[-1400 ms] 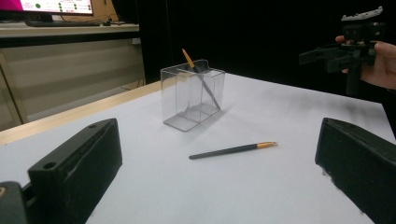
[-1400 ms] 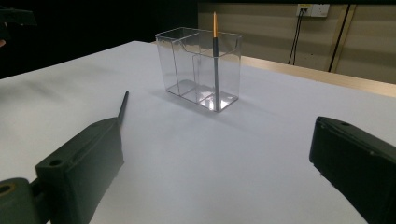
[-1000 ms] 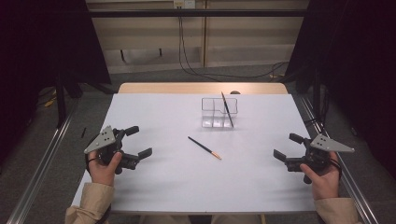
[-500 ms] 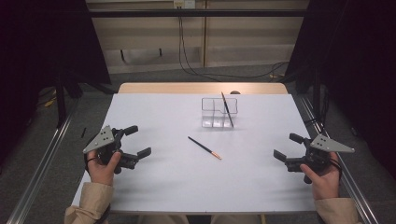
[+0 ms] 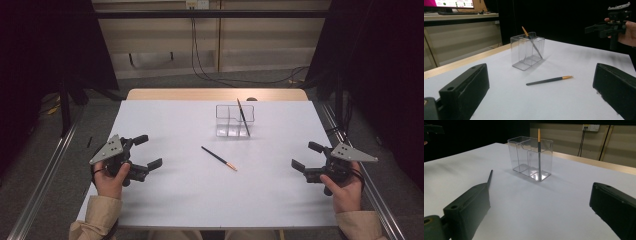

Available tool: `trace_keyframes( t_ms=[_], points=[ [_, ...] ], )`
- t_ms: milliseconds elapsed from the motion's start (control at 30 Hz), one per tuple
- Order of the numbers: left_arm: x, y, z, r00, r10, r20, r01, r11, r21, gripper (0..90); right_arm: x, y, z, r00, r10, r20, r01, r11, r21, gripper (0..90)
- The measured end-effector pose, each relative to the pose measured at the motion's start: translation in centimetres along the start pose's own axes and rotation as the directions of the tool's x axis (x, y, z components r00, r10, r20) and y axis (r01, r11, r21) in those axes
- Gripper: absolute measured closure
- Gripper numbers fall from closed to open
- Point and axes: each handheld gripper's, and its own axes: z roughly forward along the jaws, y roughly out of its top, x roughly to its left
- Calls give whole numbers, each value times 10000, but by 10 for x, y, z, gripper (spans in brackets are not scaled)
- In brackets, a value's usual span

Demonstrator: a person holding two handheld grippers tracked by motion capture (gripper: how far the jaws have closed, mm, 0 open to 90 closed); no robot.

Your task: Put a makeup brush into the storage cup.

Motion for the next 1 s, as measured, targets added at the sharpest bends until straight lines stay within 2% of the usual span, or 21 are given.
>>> trace_keyframes(
  t_ms=[400, 1000],
  points=[
    [0, 0, -1, 10000, 23, -62, -23, 10000, 1, 4, 5, 8, 15, 9999, 16, -127, -15, 10000, 59, 25],
    [0, -1, 0, 10000, -23, -28, 23, 10000, 24, 4, 17, 15, 48, 9970, -87, -773, 127, 9986, 515, 23]
  ],
)
